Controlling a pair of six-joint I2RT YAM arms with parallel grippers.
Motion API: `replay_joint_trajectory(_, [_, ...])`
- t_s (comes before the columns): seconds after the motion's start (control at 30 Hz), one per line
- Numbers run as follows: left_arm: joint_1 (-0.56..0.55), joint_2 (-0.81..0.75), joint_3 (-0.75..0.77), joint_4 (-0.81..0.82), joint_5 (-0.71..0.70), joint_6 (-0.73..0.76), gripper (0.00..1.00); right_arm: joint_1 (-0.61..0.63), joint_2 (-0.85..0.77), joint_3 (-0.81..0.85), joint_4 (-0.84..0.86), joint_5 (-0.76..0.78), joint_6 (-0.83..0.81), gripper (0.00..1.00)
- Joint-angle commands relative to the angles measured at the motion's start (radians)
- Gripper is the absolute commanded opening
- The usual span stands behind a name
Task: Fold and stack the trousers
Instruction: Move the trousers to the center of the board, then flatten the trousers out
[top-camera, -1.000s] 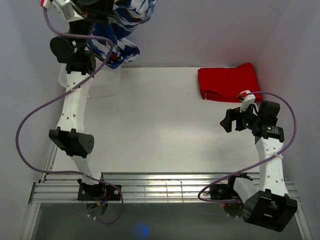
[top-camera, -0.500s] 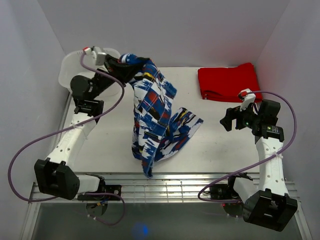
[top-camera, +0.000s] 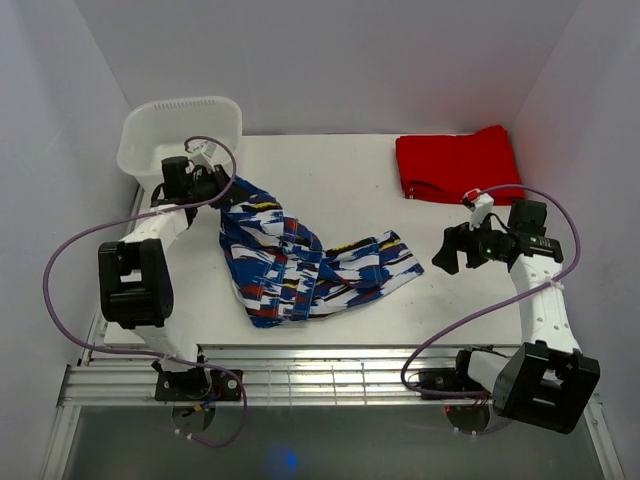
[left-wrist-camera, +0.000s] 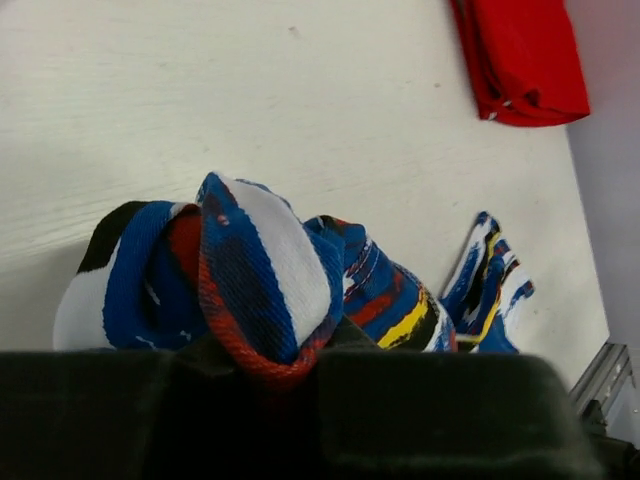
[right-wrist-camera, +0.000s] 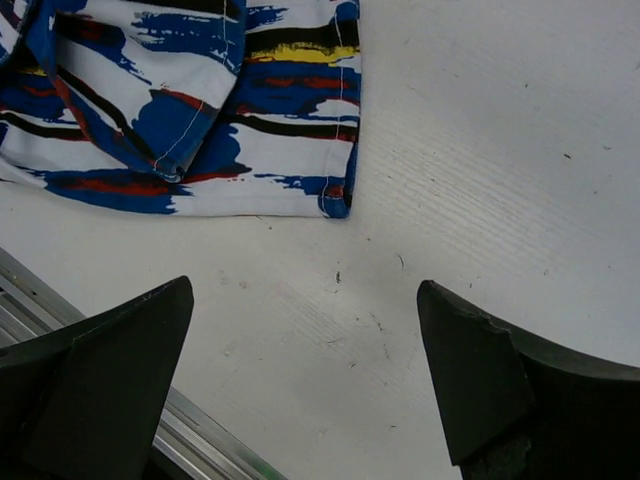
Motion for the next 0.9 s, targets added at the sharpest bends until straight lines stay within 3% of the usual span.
replay_joint_trajectory(0.0, [0.060,0.029,0.134,-0.245,0.121,0.088,0.30,0.035,0.039,0.035,-0.019,-0.012,-0.044,0.99])
replay_joint_trajectory(0.03, [0.060,0.035,0.169,-0.301,0.149,0.137,0.57,0.050,0.053,0.036,-0.014,0.008,-0.042,1.00])
replay_joint_trajectory(0.13, [0.060,-0.011,0.274,-0.494,0.215,0.361,0.97,0.138,0.107,0.048,0.020,0.099,-0.026,1.00])
replay_joint_trajectory(0.23, [0.020,-0.082,0.361,-0.716,0.140,0.628,0.98,0.236,0.173,0.073,0.063,0.194,0.019,1.00])
replay_joint_trajectory(0.33, [-0.116,-0.143,0.371,-0.835,-0.027,0.725,0.98,0.317,0.268,0.105,0.106,0.240,0.108,1.00])
replay_joint_trajectory(0.5, [-0.400,-0.180,0.254,-0.815,-0.226,0.592,0.98,0.357,0.415,0.139,0.205,0.214,0.252,1.00])
replay_joint_trajectory(0.57, [-0.502,-0.162,0.205,-0.795,-0.398,0.510,0.98,0.377,0.470,0.148,0.230,0.222,0.281,1.00])
replay_joint_trajectory(0.7, [-0.558,-0.110,0.174,-0.748,-0.616,0.399,0.98,0.405,0.576,0.185,0.258,0.292,0.301,0.95])
replay_joint_trajectory(0.87, [-0.558,-0.119,0.153,-0.697,-0.578,0.383,0.98,0.423,0.682,0.217,0.250,0.251,0.320,0.95])
